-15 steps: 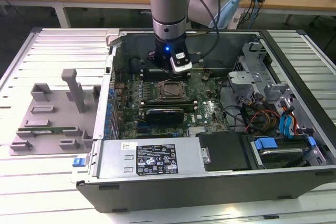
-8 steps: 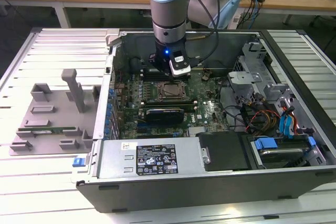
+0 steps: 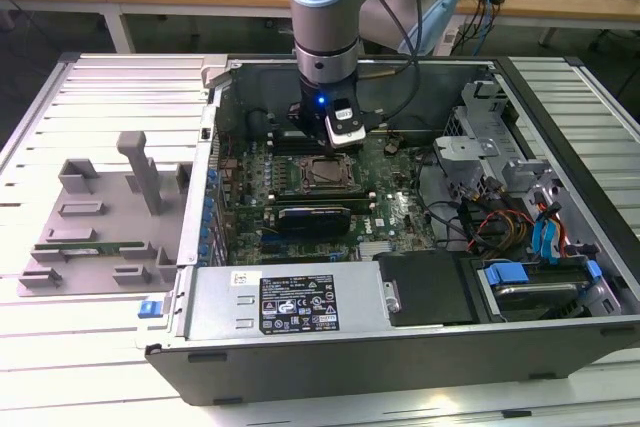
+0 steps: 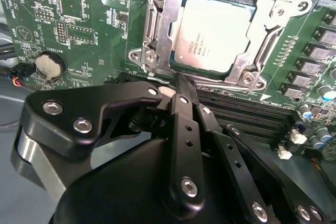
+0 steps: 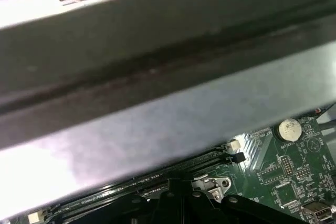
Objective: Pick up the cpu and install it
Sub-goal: 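Install the first cpu locking lever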
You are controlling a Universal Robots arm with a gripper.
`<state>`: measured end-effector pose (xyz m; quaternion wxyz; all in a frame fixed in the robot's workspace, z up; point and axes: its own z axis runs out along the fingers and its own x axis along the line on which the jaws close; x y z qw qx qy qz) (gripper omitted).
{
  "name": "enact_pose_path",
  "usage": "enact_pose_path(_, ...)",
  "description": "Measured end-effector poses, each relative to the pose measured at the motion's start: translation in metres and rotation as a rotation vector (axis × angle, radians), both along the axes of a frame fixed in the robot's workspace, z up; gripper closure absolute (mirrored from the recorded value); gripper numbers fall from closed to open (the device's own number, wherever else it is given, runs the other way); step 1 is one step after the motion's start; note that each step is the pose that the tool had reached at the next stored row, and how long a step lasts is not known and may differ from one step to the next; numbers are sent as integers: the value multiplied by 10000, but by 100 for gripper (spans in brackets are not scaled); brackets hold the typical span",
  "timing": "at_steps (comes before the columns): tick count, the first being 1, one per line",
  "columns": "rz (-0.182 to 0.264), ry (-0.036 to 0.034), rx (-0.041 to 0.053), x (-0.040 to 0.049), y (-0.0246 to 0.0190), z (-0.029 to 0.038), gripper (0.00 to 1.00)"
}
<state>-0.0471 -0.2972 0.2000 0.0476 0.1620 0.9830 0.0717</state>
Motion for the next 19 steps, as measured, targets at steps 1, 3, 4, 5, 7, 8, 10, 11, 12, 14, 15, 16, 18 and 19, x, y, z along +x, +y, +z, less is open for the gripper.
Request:
enact_pose_path(1,-1,0,-1,0,0,0,89)
enact_pose_path(3,-2,1,-6,1,0,13,89)
enact_pose_path(4,-2,0,-5,1,0,29,89)
enact_pose_path(5,-1,-1,2,1,1,84,89)
enact_pose_path(7,0,-2,1,1,4,135,89)
enact_pose_path(8,-1,-6,0,-1,14,136,89)
enact_pose_path(10,-1,-25,37,-12,28,136,89)
enact_pose_path(11,-1,-41,57,-18,31,136,89)
enact_pose_path(12,-1,-63,64,-25,32,136,89)
enact_pose_path(14,1,-263,67,-60,33,133,89)
enact_pose_path(15,0,-469,67,-83,33,129,89)
enact_pose_path(16,2,-735,68,-116,33,123,89)
enact_pose_path(18,1,-1000,72,-171,34,102,89)
enact_pose_path(19,2,-1053,78,-186,33,94,89)
